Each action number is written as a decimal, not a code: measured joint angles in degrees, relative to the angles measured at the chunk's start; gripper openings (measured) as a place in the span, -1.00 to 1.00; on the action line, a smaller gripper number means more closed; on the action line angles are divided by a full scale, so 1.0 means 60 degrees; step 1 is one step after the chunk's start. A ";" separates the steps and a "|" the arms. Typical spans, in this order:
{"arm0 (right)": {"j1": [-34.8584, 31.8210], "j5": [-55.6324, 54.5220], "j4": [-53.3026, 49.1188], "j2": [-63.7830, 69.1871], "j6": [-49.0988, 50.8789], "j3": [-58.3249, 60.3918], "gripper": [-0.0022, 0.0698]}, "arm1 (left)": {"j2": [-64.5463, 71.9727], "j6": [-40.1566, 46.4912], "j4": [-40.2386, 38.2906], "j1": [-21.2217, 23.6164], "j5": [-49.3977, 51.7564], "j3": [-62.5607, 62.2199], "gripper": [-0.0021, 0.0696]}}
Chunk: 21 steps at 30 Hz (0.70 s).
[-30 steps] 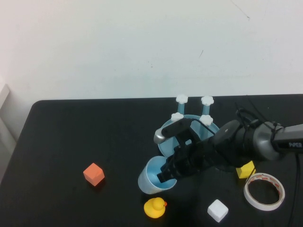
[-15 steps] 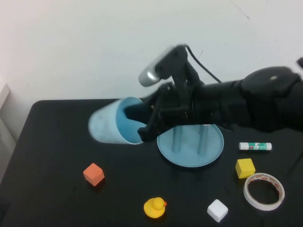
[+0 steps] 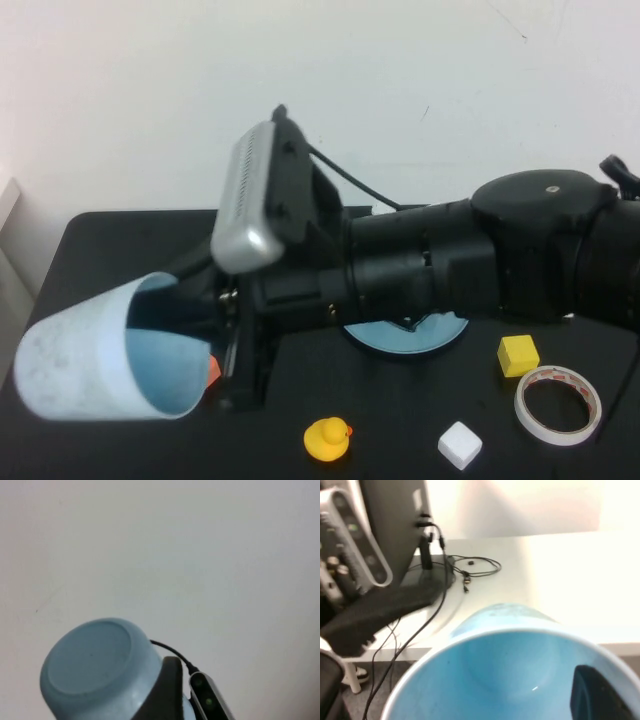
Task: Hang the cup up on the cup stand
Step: Adjust the cup with two arms
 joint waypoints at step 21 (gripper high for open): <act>0.1726 -0.0708 0.0236 0.0094 -0.0941 -0.1266 -0.88 | 0.0000 -0.0252 0.0000 0.0000 0.0098 0.0020 0.99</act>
